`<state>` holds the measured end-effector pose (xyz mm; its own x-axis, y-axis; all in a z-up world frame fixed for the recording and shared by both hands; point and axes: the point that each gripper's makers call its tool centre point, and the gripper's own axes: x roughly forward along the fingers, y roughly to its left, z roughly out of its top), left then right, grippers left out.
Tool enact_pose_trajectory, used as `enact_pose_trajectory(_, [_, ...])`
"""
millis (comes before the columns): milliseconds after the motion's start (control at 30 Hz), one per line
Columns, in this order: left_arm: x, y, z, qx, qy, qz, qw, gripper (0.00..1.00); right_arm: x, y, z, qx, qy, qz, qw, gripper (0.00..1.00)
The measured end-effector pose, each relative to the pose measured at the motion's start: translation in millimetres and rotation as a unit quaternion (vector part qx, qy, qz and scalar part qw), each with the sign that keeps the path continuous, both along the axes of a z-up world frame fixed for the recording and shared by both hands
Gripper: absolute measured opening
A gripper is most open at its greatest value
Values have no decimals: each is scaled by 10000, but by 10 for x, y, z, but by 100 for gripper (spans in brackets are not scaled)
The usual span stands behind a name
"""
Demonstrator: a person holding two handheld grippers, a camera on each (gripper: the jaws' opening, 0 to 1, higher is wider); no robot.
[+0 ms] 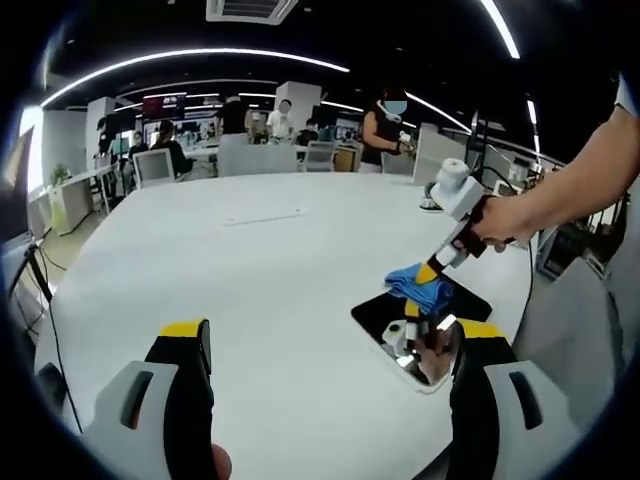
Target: Wipe the mirror surface with the cleaning cloth until all visible marks leave the cleaned area.
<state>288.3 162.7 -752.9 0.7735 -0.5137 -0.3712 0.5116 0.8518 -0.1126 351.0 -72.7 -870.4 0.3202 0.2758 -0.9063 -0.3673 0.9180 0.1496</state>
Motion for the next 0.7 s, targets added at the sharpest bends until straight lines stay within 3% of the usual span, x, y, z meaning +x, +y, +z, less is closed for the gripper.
enact_pose_trajectory(200, [25,-19,20,31,-41,-72,10000,99,-24,-164,1,-84,46,-93,9999,0])
enact_pose_trajectory(300, [-41,-105,10,396,-122,-605,9973,99,-50,-246,-3,-138,59,-125,9998,0])
enact_pose_trajectory(400, [-73,-167,60,528,-277,-835,9947,99,-62,-277,-10,-124,64,-178,9997,0])
enact_pose_trajectory(567, [-25,-84,-20,630,-122,-655,9958,99,-71,-265,-4,-117,46,-228,9997,0])
enact_pose_trajectory(700, [30,-23,19,368,-161,-476,9981,99,-64,-283,-16,98,28,-422,9991,0])
